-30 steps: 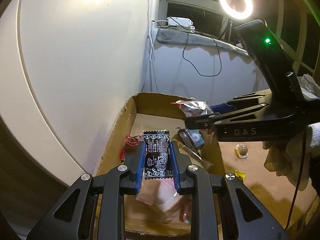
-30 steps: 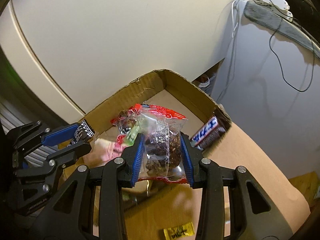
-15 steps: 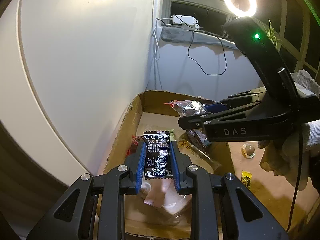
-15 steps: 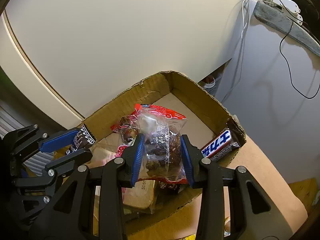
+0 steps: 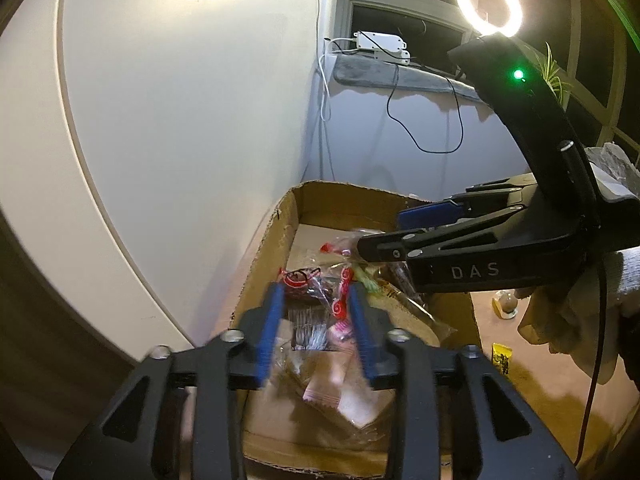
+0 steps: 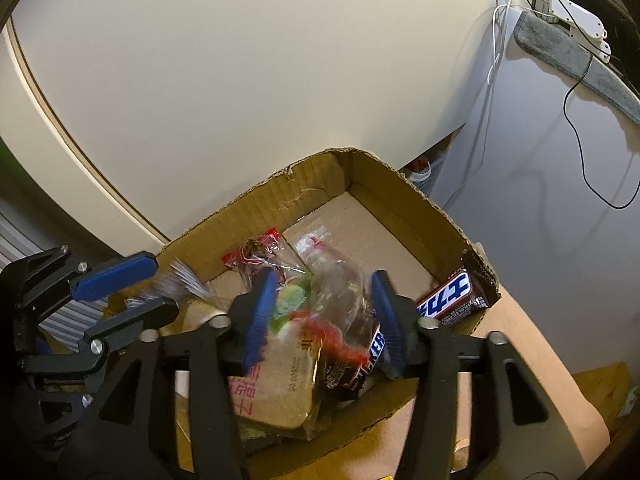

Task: Organize snacks
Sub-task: 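Open both tools over the box to drop the black candy and bagged cookie, then move the left tool to the yellow candy while the right tool approaches the round chocolate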

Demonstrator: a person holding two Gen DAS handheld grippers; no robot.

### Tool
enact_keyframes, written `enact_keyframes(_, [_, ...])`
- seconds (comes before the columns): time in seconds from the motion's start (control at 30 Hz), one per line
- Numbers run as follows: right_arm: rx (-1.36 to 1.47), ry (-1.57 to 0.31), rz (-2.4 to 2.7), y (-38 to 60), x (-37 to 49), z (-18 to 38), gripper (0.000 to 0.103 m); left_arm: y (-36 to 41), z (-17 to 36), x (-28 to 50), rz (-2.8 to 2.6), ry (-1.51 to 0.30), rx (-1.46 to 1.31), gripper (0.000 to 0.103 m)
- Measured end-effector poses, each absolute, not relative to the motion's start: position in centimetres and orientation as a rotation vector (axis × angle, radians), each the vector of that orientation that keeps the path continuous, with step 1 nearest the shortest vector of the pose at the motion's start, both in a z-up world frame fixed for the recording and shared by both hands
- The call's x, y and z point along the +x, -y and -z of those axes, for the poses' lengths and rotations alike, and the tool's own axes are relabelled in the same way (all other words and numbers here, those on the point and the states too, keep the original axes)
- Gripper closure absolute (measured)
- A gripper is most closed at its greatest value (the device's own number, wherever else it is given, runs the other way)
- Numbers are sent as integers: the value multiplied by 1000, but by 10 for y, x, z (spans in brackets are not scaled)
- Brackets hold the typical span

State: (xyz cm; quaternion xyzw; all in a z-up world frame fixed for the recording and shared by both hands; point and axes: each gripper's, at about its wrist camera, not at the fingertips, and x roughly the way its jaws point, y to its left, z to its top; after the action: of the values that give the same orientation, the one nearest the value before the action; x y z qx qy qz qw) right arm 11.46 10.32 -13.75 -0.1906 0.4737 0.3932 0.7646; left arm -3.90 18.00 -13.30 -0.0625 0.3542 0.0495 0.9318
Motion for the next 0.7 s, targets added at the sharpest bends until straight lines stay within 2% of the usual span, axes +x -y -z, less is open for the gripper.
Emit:
enact_keyframes(0.03, [-417,-1026,-854,-102,114,136,48,-180,132,-39,-101,-723,-131,66])
enact_keyframes(0.13, [-418,-1014,-841,-101,115,134,34,-179,132,-39,-101,-720,-130,62])
enact_keyframes(0.3, [-422,-1002,-835,-96,113,130,32,-174,130,-39,-99,-712,-113,59])
enact_keyframes(0.37, [-422,-992,-831,-93,112,126,22,-172,128,-41,-98,-706,-109,59])
enact_keyframes(0.7, [-402,-956,-825,-73,101,110,22,-155,117,-55,-83,-680,-76,59])
